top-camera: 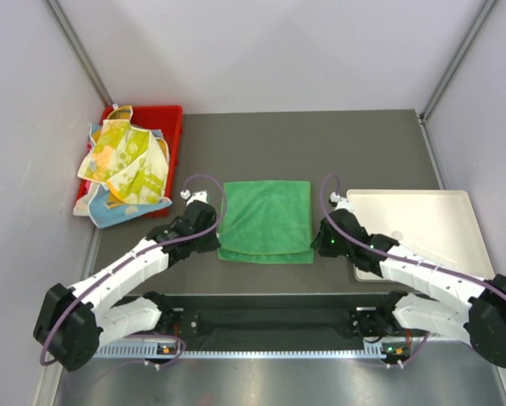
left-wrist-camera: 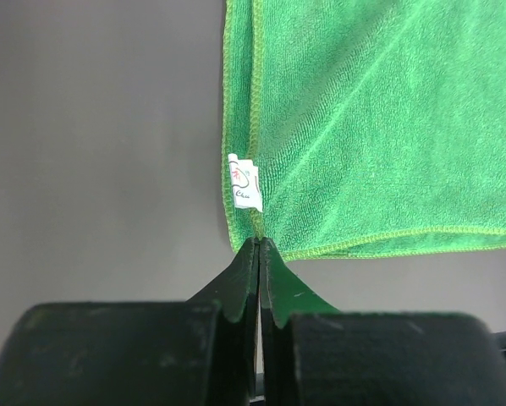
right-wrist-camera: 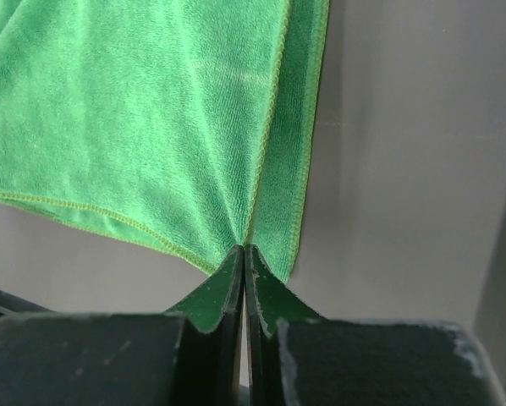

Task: Fold and stack the towels
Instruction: Fold the towel

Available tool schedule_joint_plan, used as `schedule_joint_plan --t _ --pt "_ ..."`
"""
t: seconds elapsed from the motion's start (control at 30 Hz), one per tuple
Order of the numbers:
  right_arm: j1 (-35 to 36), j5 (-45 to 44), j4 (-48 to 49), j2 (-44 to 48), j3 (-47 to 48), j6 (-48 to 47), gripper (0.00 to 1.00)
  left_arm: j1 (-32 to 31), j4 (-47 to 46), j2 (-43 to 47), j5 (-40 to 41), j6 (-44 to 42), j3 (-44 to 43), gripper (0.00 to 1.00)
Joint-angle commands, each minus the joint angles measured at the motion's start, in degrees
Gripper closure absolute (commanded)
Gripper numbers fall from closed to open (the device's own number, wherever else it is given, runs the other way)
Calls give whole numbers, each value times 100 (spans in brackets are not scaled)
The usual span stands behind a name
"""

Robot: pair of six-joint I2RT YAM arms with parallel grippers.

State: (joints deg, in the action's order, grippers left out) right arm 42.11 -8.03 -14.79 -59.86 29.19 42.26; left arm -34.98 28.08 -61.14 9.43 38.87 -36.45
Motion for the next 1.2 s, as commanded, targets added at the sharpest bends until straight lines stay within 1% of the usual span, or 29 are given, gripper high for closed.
schedule_joint_plan --t 0.0,0.47,0.8,0.97,1.0,1.03,1.07,1.13,1.17 --pt "157 -181 -174 220 184 72 100 -26 128 173 -3 6 -231 100" --pt "254 -243 -51 97 -133 195 100 -26 181 349 68 103 120 100" --pt "254 -208 125 -61 -326 212 99 -26 -12 147 103 173 392 100" --pt "280 -102 327 -158 -414 212 93 -26 -118 -37 94 243 472 100" --pt "298 -93 345 -167 -432 204 91 -26 -144 -47 94 252 498 100" --pt "298 -85 354 -158 -423 178 86 -26 -144 -64 94 252 498 100" --pt "289 -67 336 -132 -414 160 83 -18 -144 -82 85 270 489 92" --pt "289 -93 231 -88 -353 99 78 -26 -118 -73 85 270 446 82" --pt "298 -111 170 -27 -309 72 78 -18 -83 -56 120 270 411 77"
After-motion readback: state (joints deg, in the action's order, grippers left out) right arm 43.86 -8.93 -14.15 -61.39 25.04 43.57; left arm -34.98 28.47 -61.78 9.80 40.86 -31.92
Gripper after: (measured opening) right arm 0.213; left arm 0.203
